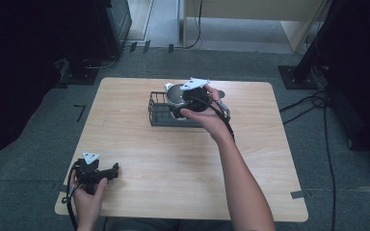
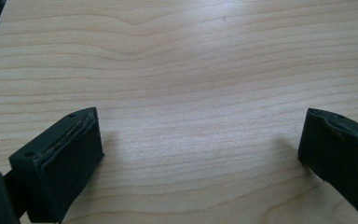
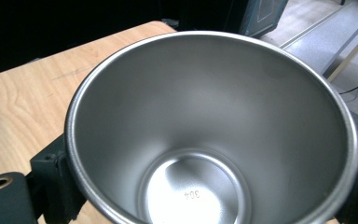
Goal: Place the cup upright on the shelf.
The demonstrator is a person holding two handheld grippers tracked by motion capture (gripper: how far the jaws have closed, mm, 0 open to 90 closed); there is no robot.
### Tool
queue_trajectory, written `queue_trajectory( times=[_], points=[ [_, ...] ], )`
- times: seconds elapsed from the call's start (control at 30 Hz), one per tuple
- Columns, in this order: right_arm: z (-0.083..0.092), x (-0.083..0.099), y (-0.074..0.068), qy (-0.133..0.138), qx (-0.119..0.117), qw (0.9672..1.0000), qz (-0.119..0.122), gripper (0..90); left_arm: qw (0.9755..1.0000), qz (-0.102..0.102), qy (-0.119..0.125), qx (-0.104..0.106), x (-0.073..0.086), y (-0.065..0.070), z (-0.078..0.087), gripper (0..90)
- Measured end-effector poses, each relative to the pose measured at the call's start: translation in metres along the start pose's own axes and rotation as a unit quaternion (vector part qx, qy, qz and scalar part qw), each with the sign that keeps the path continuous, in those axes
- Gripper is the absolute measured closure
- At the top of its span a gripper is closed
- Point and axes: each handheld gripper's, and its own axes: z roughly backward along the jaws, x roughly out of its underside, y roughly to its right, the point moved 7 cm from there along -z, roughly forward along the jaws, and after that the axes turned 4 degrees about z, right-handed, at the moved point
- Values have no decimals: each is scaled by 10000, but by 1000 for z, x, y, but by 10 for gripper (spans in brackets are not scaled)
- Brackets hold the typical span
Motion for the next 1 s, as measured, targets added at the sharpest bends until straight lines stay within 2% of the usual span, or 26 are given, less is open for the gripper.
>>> queue_trajectory(
  times=[0.13,0.23,0.5,0.57,0.9,1.0],
  points=[
    [-3,-4,9,12,33,10000,57,72,10000,2,1,0,0,0,0,0],
    [-8,-4,20,12,64,10000,3,72,10000,-3,-1,0,0,0,0,0],
    [-18,-1,39,-20,212,9997,-74,72,10000,-3,-4,3,0,0,0,0],
    [-20,0,41,-39,239,9997,-55,72,10000,3,-2,3,0,0,0,0],
    [-33,15,45,-213,227,9992,-252,71,10000,-3,-5,2,0,0,0,0],
    [-33,19,46,-145,117,9989,-430,70,10000,-3,-3,1,0,0,0,0]
  ],
)
